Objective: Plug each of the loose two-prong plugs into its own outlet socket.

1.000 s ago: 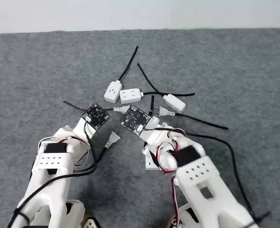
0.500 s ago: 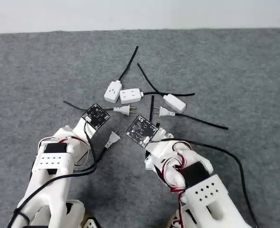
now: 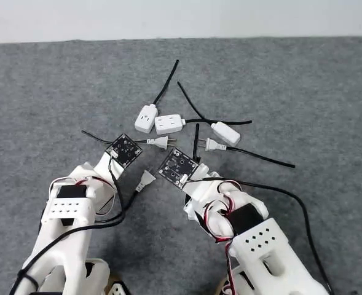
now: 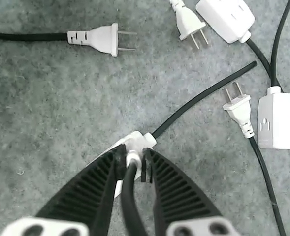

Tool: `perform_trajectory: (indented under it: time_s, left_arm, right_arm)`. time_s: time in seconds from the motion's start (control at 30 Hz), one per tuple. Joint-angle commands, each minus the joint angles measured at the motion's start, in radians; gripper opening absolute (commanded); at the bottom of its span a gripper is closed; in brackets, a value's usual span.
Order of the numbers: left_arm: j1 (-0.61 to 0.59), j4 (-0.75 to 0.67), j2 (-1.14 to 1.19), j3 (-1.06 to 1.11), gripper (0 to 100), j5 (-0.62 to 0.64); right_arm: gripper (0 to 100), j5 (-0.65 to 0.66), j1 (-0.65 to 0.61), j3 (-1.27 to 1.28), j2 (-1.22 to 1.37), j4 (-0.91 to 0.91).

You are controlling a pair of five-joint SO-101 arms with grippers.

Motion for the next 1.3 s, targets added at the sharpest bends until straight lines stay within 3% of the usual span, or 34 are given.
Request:
perform_trajectory:
  time_s: [0.0, 1.0, 1.27]
  left_arm:
    - [-0.011, -0.021, -0.025, -0.013, 4, 0.009]
    - [-0.011, -0.035, -0.023, -0.016, 4, 0.009]
    - [-0.011, -0.037, -0.021, -0.016, 4, 0.009]
  right_arm:
    - [0.8, -0.002, 0.004, -0.005, 0.010, -0.007]
    - [0.8, 0.012, 0.028, 0.000, -0.002, 0.073]
    - [0.8, 0.012, 0.027, 0.011, -0.225, 0.186]
